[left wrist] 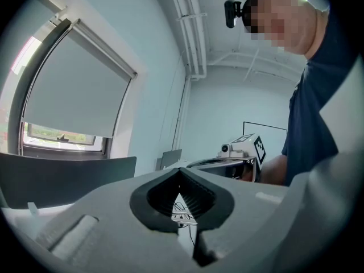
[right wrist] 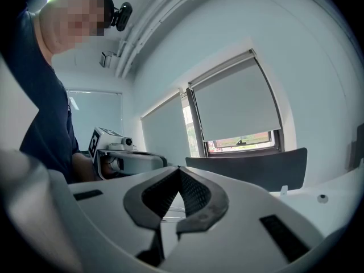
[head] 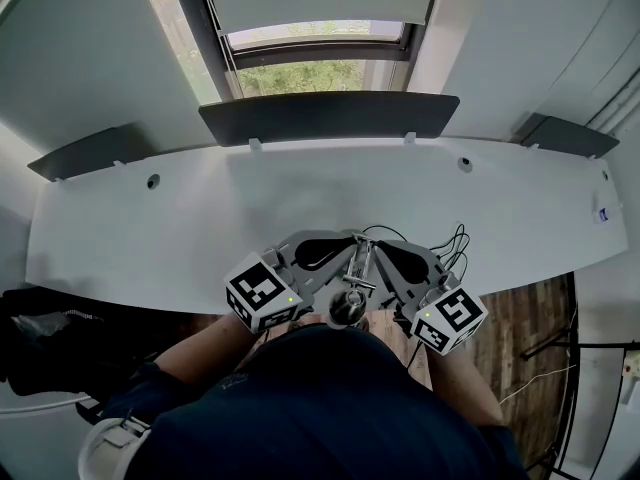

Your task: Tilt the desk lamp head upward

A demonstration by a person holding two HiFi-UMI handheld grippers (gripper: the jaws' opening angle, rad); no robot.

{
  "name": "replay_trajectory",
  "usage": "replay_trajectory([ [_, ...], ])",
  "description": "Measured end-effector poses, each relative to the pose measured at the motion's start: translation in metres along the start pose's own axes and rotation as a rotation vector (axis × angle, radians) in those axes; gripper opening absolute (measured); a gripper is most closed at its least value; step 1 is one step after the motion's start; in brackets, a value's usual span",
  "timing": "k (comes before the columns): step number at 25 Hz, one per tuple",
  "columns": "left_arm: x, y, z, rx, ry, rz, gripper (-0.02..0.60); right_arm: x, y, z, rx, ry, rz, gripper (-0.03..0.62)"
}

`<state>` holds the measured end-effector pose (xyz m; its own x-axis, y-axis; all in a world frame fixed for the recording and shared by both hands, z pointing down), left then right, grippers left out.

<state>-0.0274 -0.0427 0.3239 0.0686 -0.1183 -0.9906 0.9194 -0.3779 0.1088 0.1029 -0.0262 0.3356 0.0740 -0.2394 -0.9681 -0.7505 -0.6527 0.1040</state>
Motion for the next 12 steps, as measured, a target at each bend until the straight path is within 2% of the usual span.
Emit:
replay_trajectory([
  [12, -0.0029, 0.0001, -0.0008, 0.012, -0.008, 0.018, 0.006, -0.0016, -0.0007, 0.0005, 0.013, -0.009, 0.000, 0.009],
])
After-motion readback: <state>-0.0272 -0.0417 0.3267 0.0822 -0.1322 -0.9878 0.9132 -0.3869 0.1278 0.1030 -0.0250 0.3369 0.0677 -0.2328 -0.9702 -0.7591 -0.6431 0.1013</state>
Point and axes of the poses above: the fingertips, and each gripper's own axes: y forward along the fingers, z to its left, x out of its top, the point moved 6 cm from there along -y, backward along the fingers, and after that the axes turned 3 degrees about y, right-handed, at the moved point
